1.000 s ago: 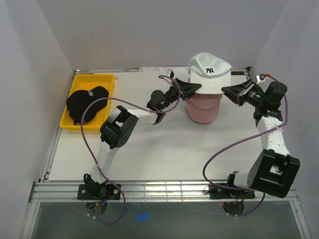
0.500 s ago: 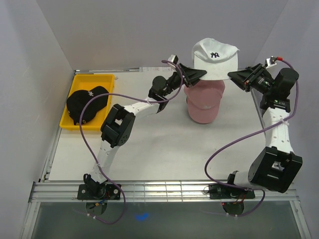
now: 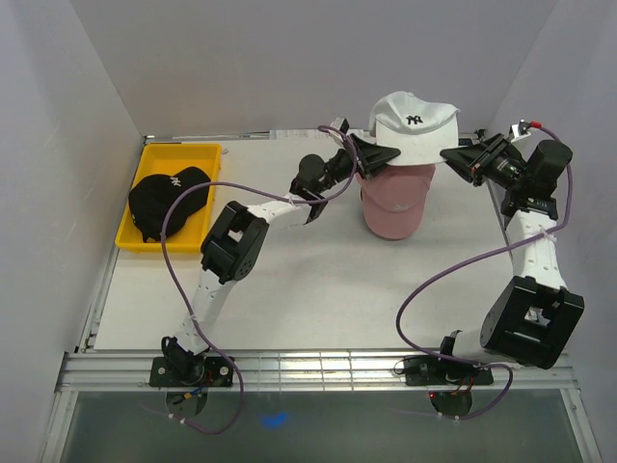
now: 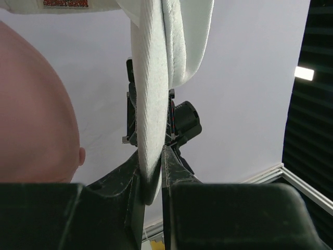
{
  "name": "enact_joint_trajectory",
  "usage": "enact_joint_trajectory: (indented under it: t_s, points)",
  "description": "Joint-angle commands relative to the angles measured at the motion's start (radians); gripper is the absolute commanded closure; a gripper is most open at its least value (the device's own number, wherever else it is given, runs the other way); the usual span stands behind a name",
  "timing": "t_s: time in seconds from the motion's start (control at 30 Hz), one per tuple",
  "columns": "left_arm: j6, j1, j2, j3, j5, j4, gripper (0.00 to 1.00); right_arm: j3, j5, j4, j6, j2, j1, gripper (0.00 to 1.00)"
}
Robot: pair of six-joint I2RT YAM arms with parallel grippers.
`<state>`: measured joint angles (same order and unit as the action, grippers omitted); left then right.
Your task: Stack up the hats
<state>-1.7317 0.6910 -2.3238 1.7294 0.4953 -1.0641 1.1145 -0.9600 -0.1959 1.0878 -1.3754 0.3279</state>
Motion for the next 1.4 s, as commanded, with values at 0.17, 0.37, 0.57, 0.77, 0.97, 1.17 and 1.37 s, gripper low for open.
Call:
enact_joint_trajectory:
  t_s: [0.17, 0.37, 0.57, 0.77, 0.97, 1.17, 1.37]
  points:
    - [0.009, 0.021, 0.053, -0.097, 0.075, -0.106, 1.00, -0.151, 0.037, -0.097, -0.077, 0.090, 0.000, 0.92]
    - [0.038, 0.021, 0.112, -0.203, 0.077, -0.146, 1.00, -0.242, 0.038, -0.097, -0.101, 0.143, -0.006, 0.92]
    - [0.035, 0.021, 0.149, -0.324, 0.062, -0.226, 1.00, -0.306, 0.038, -0.066, -0.143, 0.177, -0.009, 0.92]
    - [0.032, 0.019, 0.175, -0.401, 0.055, -0.258, 1.00, -0.360, 0.053, -0.027, -0.180, 0.199, -0.007, 0.92]
    - [0.037, 0.021, 0.196, -0.467, 0.061, -0.246, 1.00, -0.412, 0.072, -0.016, -0.195, 0.203, -0.007, 0.92]
    - [0.029, 0.021, 0.208, -0.545, 0.052, -0.252, 1.00, -0.443, 0.095, 0.009, -0.210, 0.194, -0.007, 0.92]
    - [0.037, 0.022, 0.199, -0.551, 0.055, -0.176, 1.00, -0.476, 0.119, 0.041, -0.227, 0.179, 0.020, 0.92]
